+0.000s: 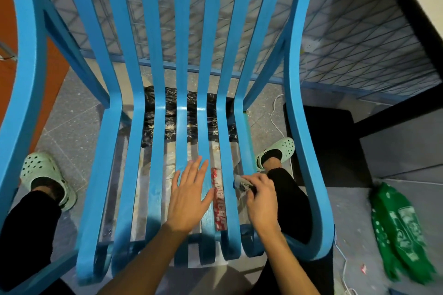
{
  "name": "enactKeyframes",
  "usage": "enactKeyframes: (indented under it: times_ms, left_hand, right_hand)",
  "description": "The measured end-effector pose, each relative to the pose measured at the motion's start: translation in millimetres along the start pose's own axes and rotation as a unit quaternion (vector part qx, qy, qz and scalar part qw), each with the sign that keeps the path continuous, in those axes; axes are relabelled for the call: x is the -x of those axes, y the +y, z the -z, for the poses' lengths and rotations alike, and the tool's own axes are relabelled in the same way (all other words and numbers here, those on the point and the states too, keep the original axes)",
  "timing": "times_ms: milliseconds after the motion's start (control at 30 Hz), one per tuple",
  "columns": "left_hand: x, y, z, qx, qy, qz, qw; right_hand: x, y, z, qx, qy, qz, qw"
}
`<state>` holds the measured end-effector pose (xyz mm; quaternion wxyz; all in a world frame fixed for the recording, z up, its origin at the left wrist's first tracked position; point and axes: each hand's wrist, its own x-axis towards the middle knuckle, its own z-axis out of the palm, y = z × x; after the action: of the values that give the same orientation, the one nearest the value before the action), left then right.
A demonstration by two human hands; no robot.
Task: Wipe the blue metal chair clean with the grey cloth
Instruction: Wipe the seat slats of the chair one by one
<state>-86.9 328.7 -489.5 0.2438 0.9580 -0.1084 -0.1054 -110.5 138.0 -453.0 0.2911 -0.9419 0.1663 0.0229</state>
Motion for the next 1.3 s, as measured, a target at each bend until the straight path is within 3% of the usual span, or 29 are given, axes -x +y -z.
enactKeyframes:
  times_ms: [367,533,700,967,1133,1300]
  left_hand:
    - [-33.3,-13.1,-6.4,-0.049,-0.020,0.050,0.997]
    - [-30.0,-13.1,-7.5,-0.070,0.027,0.040,0.996]
    - [-32.3,-11.3,-4.2,-0.052,0.028,0.051,0.997]
    - [-31.8,-8.7,0.1,-0.054,0.019,0.053,0.997]
    - [-29.8,-10.7,-2.8,-0.048,0.033,0.049,0.997]
    - [-31.2,-9.5,-1.6,-0.043,0.020,0.051,0.998]
  right_hand:
    - [-121.0,-26.9,-7.8,-0.044,0.052,-0.018,0.998]
    - [-188.1,-50.2,-16.8,-0.044,0.068,-0.014,0.997]
    - [-230.1,-80.9,-6.9,-0.071,0.123,0.055,0.988]
    - [-223.0,-65.3,-24.0,0.016,0.006,-0.004,1.000]
    - [-243.7,-85.1,-8.1,-0.011,0.082,0.044,0.996]
    - [-216.0,-63.1,-19.7,0.011,0.021,0.024,0.999]
